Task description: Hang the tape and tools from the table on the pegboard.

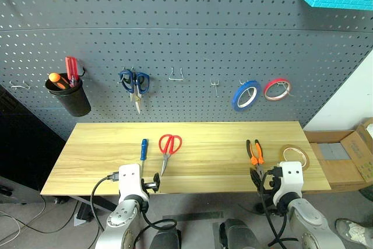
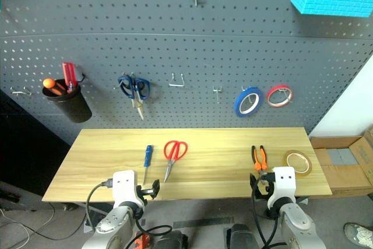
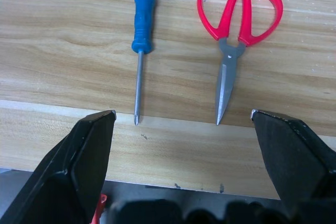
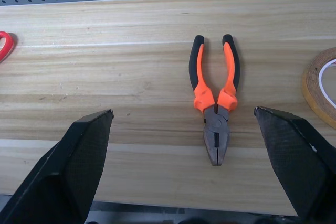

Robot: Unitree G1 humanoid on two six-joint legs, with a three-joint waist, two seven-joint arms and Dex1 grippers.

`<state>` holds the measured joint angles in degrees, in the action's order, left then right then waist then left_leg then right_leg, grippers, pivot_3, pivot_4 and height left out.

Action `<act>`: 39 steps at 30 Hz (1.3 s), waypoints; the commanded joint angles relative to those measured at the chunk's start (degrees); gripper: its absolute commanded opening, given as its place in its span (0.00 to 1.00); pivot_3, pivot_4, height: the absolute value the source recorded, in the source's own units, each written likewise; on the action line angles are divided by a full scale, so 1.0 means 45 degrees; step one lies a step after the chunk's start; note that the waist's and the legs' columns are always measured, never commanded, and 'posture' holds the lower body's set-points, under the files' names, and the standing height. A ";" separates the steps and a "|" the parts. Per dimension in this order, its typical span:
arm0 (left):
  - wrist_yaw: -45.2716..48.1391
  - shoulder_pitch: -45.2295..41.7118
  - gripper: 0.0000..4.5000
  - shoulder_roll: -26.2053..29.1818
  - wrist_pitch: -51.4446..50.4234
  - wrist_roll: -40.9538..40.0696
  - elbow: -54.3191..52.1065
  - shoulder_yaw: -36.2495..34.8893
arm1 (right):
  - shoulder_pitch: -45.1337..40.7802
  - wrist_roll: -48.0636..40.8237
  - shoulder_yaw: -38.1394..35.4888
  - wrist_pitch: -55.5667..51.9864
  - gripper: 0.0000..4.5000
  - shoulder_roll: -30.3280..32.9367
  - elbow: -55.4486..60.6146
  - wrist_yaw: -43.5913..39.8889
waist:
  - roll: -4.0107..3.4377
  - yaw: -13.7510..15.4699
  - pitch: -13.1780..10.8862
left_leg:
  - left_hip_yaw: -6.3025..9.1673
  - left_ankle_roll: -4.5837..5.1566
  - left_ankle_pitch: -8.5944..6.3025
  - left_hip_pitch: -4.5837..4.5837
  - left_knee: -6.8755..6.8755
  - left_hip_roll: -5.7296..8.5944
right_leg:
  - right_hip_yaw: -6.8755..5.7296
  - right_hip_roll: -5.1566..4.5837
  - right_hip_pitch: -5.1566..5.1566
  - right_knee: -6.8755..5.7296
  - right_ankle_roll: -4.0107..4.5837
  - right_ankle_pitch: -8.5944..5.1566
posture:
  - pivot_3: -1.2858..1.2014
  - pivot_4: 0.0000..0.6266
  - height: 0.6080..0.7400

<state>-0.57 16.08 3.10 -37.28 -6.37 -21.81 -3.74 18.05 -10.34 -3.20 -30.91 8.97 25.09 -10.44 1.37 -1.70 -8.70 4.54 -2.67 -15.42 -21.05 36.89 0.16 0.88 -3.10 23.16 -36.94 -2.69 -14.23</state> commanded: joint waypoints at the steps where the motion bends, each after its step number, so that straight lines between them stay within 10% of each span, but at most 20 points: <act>1: -0.0019 -0.0051 0.99 -0.0002 -0.0037 0.0038 -0.0637 0.0048 | -0.0018 -0.0172 -0.0107 0.0116 1.00 0.0058 0.0576 -0.0056 | 0.0000 0.0000 0.0000 | 0.0000 0.0000 0.0000 0.0000 0.0000 0.0000 | 0.0000 0.0000 -0.0001 0.0000 0.0000 0.0000 | 0.51 0.18 1.00; 9: 0.1440 -0.1170 0.99 0.1034 -0.0139 -0.0364 -0.0134 0.0222 | -0.0287 -0.0096 -0.0330 -0.0135 1.00 0.1054 0.0585 -0.0682 | -0.0002 -0.0010 -0.0070 | 0.0002 0.0001 0.0001 0.0000 0.0009 0.0002 | -0.0003 0.0000 0.0001 -0.0003 0.0001 0.0000 | 0.50 0.22 1.00; 19: 0.6214 -0.7309 0.99 0.2180 0.0625 -0.1065 0.2589 0.3158 | -0.3229 -0.0886 -0.1752 -0.1894 1.00 0.4625 -0.2517 -0.3033 | 0.0051 -0.0041 -0.0592 | 0.0002 0.0025 0.0004 -0.0016 0.0010 0.0021 | 0.0005 0.0001 -0.0021 0.0005 -0.0061 0.0049 | 0.49 0.40 1.00; 39: 0.9698 -1.1788 0.99 -0.1339 0.5698 0.0479 1.0023 0.6492 | -0.8837 0.0457 -0.0680 0.0339 1.00 0.6414 -1.2343 -0.5292 | 0.0015 -0.0349 -0.2381 | -0.0009 0.0097 -0.0035 -0.0305 0.0100 0.0039 | 0.0015 -0.0027 0.0210 -0.0044 -0.0061 0.0086 | 0.48 0.66 1.00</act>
<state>42.20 -36.00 -1.19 -13.28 -4.19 23.64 24.52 -21.30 -9.42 -6.32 -31.95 36.59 -27.21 -33.50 1.43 -3.26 -19.41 4.50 -2.22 -15.59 -22.51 37.46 0.33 0.92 -3.22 24.15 -37.18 -2.97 -13.83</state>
